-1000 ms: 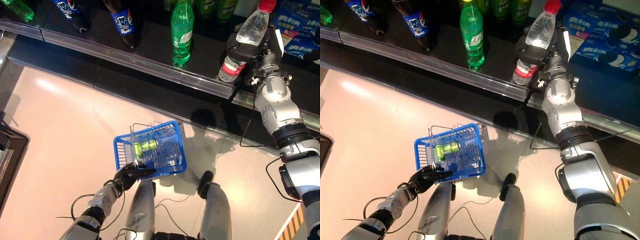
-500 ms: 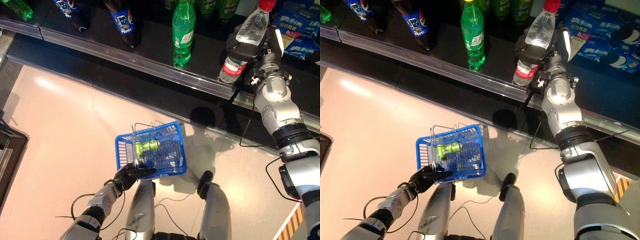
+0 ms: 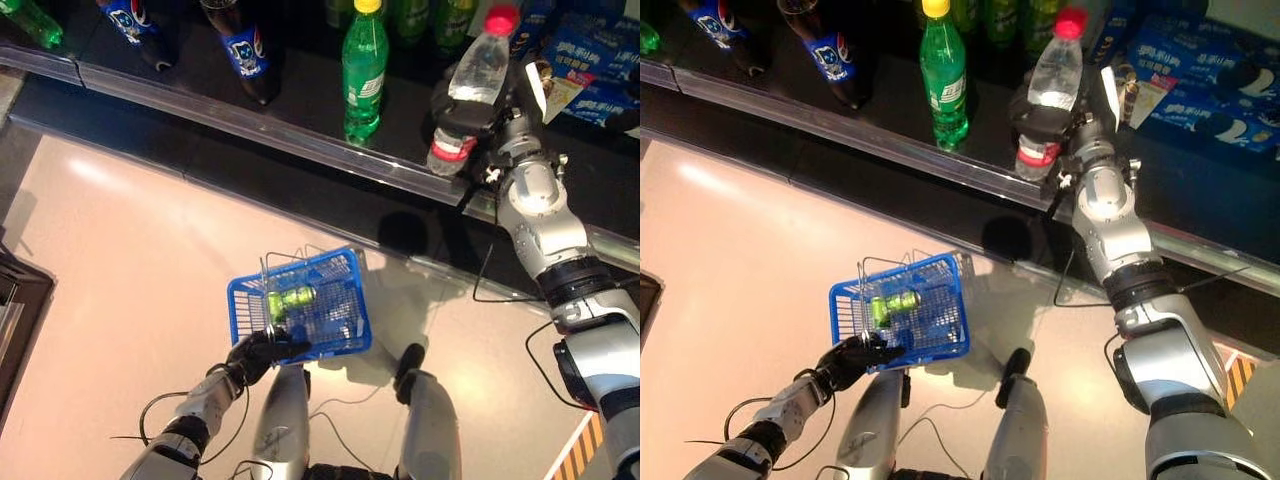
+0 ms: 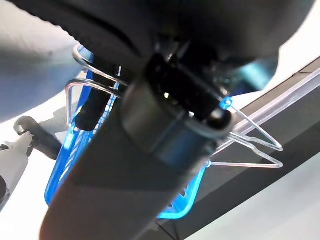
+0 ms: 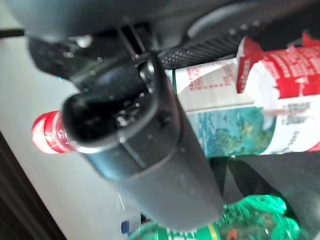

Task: Pick up the drink and place into the basket.

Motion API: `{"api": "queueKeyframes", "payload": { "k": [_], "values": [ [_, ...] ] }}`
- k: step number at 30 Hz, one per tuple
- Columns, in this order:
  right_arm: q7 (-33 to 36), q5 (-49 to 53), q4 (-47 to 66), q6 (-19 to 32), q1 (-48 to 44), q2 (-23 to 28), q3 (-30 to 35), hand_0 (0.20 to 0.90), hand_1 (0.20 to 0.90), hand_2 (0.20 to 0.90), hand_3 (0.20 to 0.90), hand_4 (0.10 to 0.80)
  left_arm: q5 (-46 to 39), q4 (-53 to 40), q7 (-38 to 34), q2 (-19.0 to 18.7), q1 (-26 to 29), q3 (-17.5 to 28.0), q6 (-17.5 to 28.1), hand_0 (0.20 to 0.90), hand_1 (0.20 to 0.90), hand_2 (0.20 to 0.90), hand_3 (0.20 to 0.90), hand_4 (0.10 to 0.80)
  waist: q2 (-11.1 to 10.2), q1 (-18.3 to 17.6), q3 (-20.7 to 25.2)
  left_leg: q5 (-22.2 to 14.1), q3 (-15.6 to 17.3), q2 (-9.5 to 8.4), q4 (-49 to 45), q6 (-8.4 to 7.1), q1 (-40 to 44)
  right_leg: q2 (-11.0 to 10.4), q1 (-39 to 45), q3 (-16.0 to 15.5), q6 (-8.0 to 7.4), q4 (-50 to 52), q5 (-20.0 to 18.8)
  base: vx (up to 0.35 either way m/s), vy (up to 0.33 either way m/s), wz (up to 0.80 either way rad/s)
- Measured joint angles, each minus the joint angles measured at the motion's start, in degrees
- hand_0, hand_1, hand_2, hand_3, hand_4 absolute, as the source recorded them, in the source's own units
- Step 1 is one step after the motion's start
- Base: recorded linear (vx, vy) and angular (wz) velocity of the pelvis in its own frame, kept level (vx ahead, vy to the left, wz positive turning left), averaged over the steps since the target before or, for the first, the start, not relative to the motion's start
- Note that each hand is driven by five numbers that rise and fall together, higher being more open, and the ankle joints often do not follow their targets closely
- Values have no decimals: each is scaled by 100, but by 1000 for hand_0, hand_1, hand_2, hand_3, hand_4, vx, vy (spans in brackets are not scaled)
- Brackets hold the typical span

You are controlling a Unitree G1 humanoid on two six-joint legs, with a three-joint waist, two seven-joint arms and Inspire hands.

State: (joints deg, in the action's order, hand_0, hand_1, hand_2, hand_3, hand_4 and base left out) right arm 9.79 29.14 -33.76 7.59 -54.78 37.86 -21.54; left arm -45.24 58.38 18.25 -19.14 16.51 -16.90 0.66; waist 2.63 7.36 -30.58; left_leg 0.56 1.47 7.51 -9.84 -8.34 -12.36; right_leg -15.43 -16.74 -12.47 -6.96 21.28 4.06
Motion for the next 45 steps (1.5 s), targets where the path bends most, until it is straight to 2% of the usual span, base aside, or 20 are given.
{"api": "queueKeyframes", "payload": {
  "k": [3, 5, 8, 12, 19, 21, 23, 24, 25, 26, 29, 33, 36, 44, 45],
  "values": [
    [-104, 0, 233, -12, 234, 1, 3, 300, 300, 300, 200, 100, 134, 26, -6, 12, -114, 73, -18, 300, 300, 300, 200, 100, 0, -13, 5, 94, 90, 6, 332, 44, 293, 46, 328, -11, -58, -469, -189, 55, 23, -7],
    [-155, -4, 613, -39, 463, 5, 9, 300, 300, 300, 200, 100, 236, 141, -1, 53, -188, 292, -36, 300, 300, 300, 200, 100, 6, -98, 12, 224, 118, -1, 687, 89, 510, 121, 710, -136, -120, -1134, -501, 67, 42, 2],
    [-256, -52, 1013, -60, 636, 25, 18, 300, 300, 300, 200, 100, 451, 164, -8, 76, -266, 486, -55, 300, 300, 300, 200, 100, 2, -116, 18, 330, 215, -51, 1022, 137, 754, 153, 1095, -149, -188, -1818, -822, 83, 44, -4],
    [-295, -51, 1614, -101, 894, 137, 48, 300, 300, 300, 200, 100, 610, 249, -4, 107, -371, 724, -86, 300, 300, 300, 200, 100, -10, -142, 24, 351, 290, -79, 1229, 162, 1075, 158, 1643, -322, -247, -2363, -980, 88, 18, 8],
    [-508, -125, 2534, -122, 1163, 175, 262, 300, 300, 300, 200, 100, 671, 343, -3, 137, -514, 1167, -157, 300, 300, 300, 200, 100, -124, -114, 120, 354, 314, -71, 1408, 156, 1503, 211, 2198, -476, -252, -2612, -990, 88, 16, 12],
    [-584, -127, 2807, -121, 1278, 175, 329, 300, 300, 300, 200, 100, 658, 359, -7, 134, -634, 1320, -158, 300, 300, 300, 200, 100, -220, -124, 279, 353, 324, -71, 1460, 156, 1520, 215, 2190, -477, -253, -2612, -988, 58, 12, -1],
    [-683, -147, 2989, -122, 1291, 175, 398, 300, 300, 300, 200, 100, 491, 369, -31, 125, -660, 1475, -204, 300, 300, 300, 200, 100, -353, -99, 352, 353, 330, -75, 1459, 156, 1527, 209, 2195, -478, -253, -2612, -988, 91, 17, 0],
    [-706, -147, 3012, -122, 1293, 174, 403, 300, 300, 300, 200, 100, 433, 369, -30, 132, -667, 1528, -218, 300, 300, 300, 200, 100, -373, -96, 364, 353, 330, -75, 1459, 156, 1528, 209, 2198, -478, -253, -2612, -988, 90, 12, 6],
    [-740, -154, 3165, -159, 1372, 174, 456, 300, 300, 300, 200, 100, 192, 369, -34, 207, -675, 1861, -331, 300, 300, 300, 200, 100, -392, -69, 374, 354, 329, -76, 1459, 156, 1558, 208, 2252, -495, -252, -2613, -988, 73, -4, 9],
    [-741, -156, 3245, -162, 1443, 174, 484, 300, 300, 300, 200, 100, 90, 369, -52, 251, -685, 2007, -360, 300, 300, 300, 200, 100, -393, -55, 375, 354, 329, -74, 1459, 155, 1575, 208, 2283, -522, -253, -2613, -988, 72, -14, 10],
    [-781, -224, 3579, -166, 1774, 167, 497, 300, 300, 300, 200, 100, -230, 371, -59, 298, -814, 2210, -374, 300, 300, 300, 200, 100, -435, 47, 460, 354, 310, -78, 1460, 152, 1610, 191, 2363, -617, -276, -2614, -943, 43, -9, 8],
    [-973, -277, 3784, -217, 2270, 117, 478, 300, 300, 300, 200, 100, -480, 405, -122, 308, -987, 2263, -400, 300, 300, 300, 200, 100, -481, 169, 820, 369, 286, -85, 1462, 151, 1487, 174, 2367, -763, -296, -2613, -905, 39, 9, 19],
    [-973, -276, 3783, -261, 2582, -114, 435, 300, 300, 300, 200, 100, -782, 399, -123, 313, -1224, 2330, -401, 300, 300, 300, 200, 100, -531, 253, 1113, 395, 264, -127, 1460, 166, 1476, 136, 2391, -778, -310, -2614, -893, 19, 3, 15],
    [-990, -276, 3761, -272, 2708, -366, 387, 300, 300, 300, 200, 100, -1366, -128, -122, 335, -1428, 2328, -401, 300, 300, 300, 200, 100, -573, 375, 1160, 454, 144, -134, 1461, 162, 1509, 134, 2557, -914, -336, -2615, -858, 0, -10, 12],
    [-1004, -276, 3760, -272, 2780, -465, 347, 300, 300, 300, 200, 100, -1621, -425, -120, 362, -1521, 2327, -400, 300, 300, 300, 200, 100, -601, 430, 1182, 468, 105, -121, 1461, 149, 1502, 151, 2576, -938, -337, -2615, -848, 2, -11, 7]
  ]
}}
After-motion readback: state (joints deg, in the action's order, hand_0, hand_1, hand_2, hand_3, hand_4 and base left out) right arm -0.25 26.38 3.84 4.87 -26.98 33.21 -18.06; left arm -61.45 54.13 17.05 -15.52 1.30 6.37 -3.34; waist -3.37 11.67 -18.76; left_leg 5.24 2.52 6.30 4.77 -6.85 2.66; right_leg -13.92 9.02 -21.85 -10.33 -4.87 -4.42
